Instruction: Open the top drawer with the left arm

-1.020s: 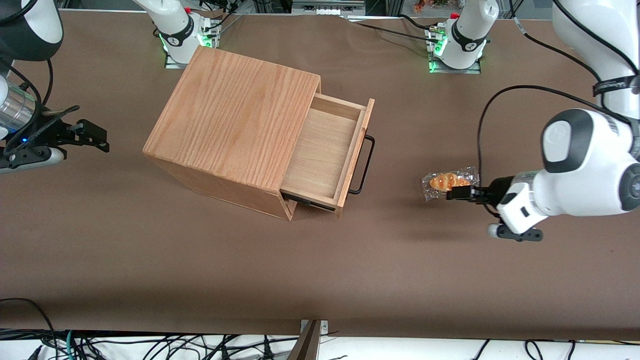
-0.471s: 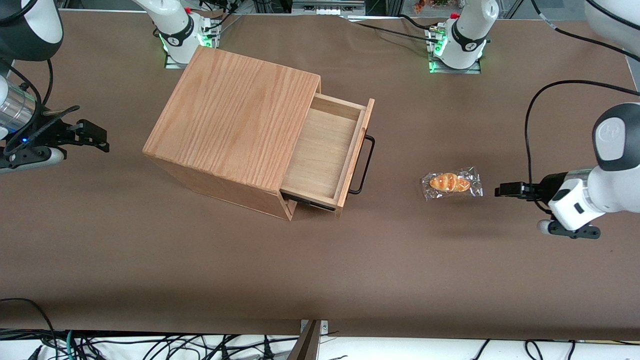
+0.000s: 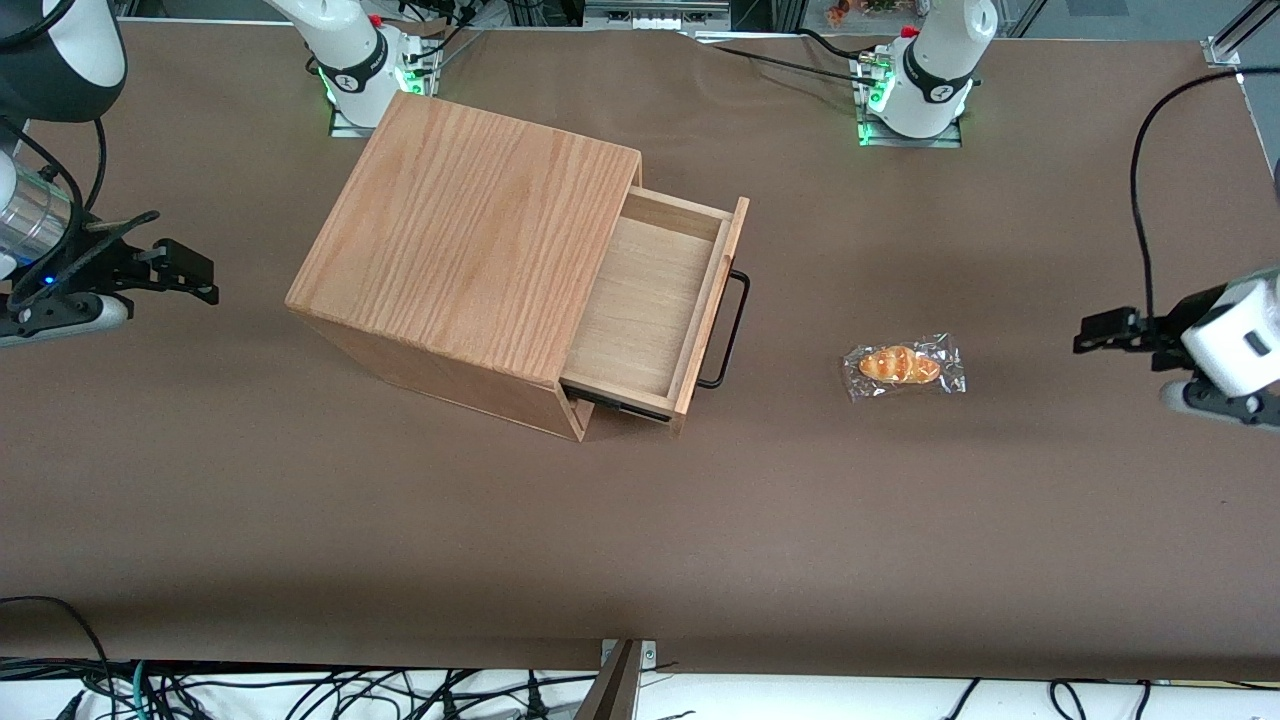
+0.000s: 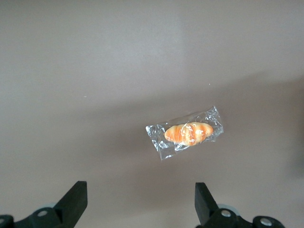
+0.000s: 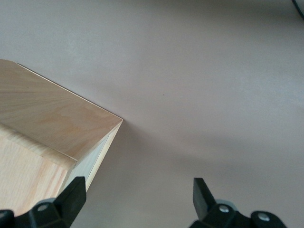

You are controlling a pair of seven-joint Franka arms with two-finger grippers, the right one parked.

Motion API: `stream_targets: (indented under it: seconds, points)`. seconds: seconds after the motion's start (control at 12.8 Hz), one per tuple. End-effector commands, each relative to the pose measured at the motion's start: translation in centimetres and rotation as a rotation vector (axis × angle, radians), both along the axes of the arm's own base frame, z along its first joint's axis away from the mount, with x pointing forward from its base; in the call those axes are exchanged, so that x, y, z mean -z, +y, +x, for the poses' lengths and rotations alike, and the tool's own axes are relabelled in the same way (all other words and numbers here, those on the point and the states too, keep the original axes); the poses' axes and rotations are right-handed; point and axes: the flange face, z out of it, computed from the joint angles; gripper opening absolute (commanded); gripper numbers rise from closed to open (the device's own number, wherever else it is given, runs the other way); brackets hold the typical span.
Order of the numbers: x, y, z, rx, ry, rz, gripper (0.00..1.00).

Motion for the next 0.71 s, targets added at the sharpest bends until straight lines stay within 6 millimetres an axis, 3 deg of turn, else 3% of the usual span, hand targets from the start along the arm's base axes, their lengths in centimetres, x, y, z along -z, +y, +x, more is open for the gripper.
stream_targets:
  seconds: [0.0, 0.31, 0.63]
  points:
    - [-3.6, -1.4, -4.7, 0.048, -0.033, 0.026, 1.0]
    - [-7.4, -1.6, -6.9, 0.051, -0.065, 0.021, 1.0]
    - [-8.8, -1.4, -7.6, 0.046, -0.074, 0.021, 1.0]
